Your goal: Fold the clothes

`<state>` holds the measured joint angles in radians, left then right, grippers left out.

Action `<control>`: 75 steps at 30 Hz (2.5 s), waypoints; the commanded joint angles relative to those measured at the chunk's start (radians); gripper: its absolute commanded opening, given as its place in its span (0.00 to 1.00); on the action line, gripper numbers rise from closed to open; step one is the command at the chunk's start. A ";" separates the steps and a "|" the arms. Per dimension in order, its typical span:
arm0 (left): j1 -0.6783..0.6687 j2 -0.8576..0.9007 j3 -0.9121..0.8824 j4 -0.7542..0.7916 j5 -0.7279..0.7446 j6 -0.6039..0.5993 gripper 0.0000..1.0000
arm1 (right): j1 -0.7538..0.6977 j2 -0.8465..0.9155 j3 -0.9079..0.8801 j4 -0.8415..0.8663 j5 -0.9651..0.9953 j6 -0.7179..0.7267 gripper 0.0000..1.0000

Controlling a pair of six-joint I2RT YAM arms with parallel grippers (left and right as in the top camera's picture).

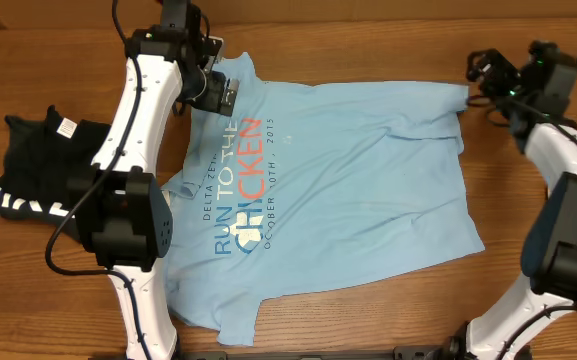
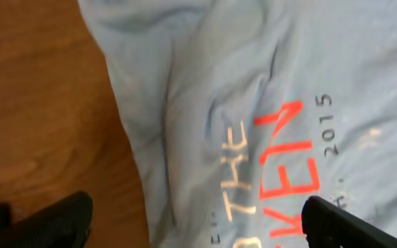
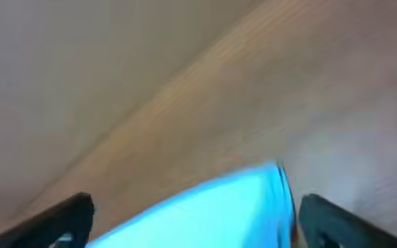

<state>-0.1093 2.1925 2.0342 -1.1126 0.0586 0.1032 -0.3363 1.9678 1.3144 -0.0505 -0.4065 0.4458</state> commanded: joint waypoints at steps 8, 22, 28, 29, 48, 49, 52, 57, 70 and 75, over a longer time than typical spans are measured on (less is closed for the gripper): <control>0.045 -0.021 0.003 0.026 -0.010 -0.018 1.00 | 0.005 -0.138 0.015 -0.833 0.079 -0.050 0.70; 0.103 0.225 0.003 0.223 -0.006 -0.091 0.80 | 0.059 -0.138 0.014 -1.017 0.019 -0.182 0.79; 0.124 0.315 0.003 0.285 0.028 -0.130 0.31 | 0.059 -0.138 0.014 -1.011 0.020 -0.185 0.79; 0.124 0.316 0.003 0.285 0.018 -0.128 0.16 | 0.059 -0.138 0.014 -1.009 0.021 -0.185 0.79; 0.204 0.320 0.090 0.285 0.033 -0.139 0.04 | 0.087 -0.138 0.014 -1.040 0.011 -0.208 0.79; 0.206 0.319 0.095 0.286 -0.003 -0.143 0.04 | 0.087 -0.138 0.014 -1.044 0.011 -0.208 0.79; 0.225 0.318 0.218 0.241 -0.155 -0.152 0.04 | 0.087 -0.138 0.014 -1.056 0.011 -0.208 0.79; 0.234 0.318 0.409 0.140 -0.062 -0.124 0.10 | 0.097 -0.138 0.014 -1.061 -0.004 -0.243 0.79; 0.207 0.321 0.217 -0.169 0.148 -0.180 0.28 | 0.115 -0.138 0.014 -1.025 -0.044 -0.241 0.75; 0.207 0.321 0.146 -0.068 0.091 -0.224 0.29 | 0.115 -0.138 0.014 -1.025 -0.044 -0.241 0.75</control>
<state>0.0994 2.5164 2.1963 -1.2098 0.2089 -0.0834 -0.2226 1.8469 1.3212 -1.0775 -0.4412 0.2085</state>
